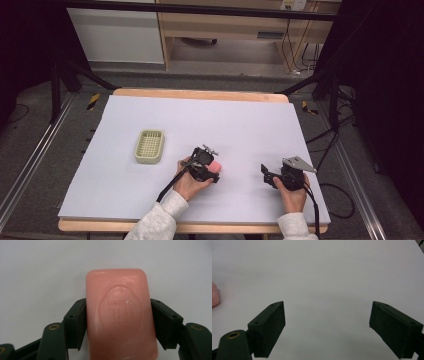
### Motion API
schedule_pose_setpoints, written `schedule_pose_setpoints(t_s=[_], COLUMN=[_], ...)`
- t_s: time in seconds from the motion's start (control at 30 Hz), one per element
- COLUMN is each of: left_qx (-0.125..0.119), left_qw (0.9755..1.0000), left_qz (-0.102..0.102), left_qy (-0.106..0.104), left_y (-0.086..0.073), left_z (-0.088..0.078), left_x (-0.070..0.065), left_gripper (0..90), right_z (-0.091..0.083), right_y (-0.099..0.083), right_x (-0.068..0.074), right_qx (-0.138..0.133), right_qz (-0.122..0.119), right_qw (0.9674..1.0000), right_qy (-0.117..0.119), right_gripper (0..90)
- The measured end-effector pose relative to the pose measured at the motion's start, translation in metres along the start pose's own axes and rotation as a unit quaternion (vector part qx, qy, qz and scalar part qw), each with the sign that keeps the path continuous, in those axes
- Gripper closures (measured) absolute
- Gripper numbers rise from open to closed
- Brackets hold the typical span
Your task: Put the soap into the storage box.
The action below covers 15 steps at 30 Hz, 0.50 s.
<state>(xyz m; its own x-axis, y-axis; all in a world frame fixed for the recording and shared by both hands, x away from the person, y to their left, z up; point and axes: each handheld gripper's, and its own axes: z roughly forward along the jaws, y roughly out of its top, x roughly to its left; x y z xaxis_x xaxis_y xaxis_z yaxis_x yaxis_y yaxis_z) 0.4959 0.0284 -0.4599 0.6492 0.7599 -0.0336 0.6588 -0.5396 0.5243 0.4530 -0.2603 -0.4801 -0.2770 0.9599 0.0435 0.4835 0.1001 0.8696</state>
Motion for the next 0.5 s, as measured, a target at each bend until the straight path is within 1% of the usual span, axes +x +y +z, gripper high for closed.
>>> schedule_pose_setpoints(t_s=[0.23, 0.33, 0.43, 0.5], left_qx=[0.001, 0.000, -0.002, -0.004], left_qw=[1.0000, 1.0000, 0.9999, 1.0000], left_qz=[-0.005, -0.002, -0.004, 0.001], left_qy=[-0.004, -0.003, -0.009, -0.008], left_y=[0.0006, 0.0003, 0.0002, 0.0001], left_z=[-0.0008, -0.0010, -0.0025, -0.0059], left_x=[0.0012, 0.0009, 0.0011, 0.0017], left_gripper=[37.1, 37.2, 37.2, 37.3], right_z=[0.0001, 0.0001, -0.0001, -0.0001], right_y=[0.0000, 0.0000, 0.0001, 0.0000], right_x=[-0.0001, -0.0001, -0.0004, -0.0003], right_qx=[0.001, 0.001, 0.000, 0.000], right_qz=[0.001, 0.000, 0.000, -0.001], right_qw=[1.0000, 1.0000, 1.0000, 1.0000], right_qy=[0.000, 0.000, 0.000, 0.000], right_gripper=[13.6, 13.7, 13.9, 13.9])
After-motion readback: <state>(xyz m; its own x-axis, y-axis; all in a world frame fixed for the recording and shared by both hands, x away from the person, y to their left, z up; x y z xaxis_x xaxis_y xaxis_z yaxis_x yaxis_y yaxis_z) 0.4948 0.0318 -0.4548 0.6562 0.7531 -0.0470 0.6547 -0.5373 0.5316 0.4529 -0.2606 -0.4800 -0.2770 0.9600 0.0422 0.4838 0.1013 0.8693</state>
